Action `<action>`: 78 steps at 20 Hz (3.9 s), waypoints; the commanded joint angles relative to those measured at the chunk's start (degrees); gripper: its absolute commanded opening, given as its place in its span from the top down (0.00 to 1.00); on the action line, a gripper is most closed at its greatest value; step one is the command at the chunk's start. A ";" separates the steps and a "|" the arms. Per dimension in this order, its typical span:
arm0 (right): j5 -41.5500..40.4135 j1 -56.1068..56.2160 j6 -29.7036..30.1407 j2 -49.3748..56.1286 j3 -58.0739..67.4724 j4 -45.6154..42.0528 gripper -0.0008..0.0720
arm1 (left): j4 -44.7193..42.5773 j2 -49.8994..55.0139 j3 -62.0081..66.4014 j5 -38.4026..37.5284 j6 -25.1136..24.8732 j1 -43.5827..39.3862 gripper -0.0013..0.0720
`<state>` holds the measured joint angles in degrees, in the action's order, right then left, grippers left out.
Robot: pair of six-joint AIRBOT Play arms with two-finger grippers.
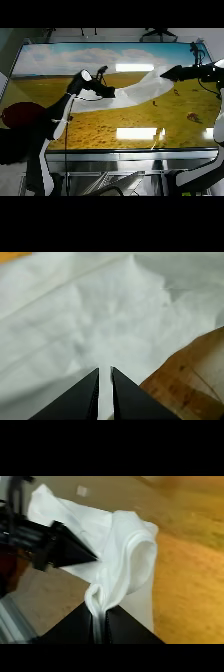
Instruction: Fold the shirts.
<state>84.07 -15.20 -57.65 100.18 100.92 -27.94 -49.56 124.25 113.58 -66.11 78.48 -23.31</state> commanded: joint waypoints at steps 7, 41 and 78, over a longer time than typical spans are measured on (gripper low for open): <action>-4.68 13.75 -6.21 -4.26 1.16 -1.68 0.96 | 3.26 -0.96 7.13 -8.48 -1.20 -0.07 0.84; -16.44 22.69 -14.62 14.58 3.06 -16.81 0.10 | 3.23 -49.88 -25.81 -14.36 -11.43 42.86 0.97; -13.79 -29.59 -37.77 -12.76 -20.76 -47.56 0.97 | 3.17 -49.88 -25.81 -14.91 -11.41 42.88 0.97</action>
<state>70.41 -36.23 -98.26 88.62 90.04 -73.97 -46.39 74.32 87.77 -81.01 67.05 19.51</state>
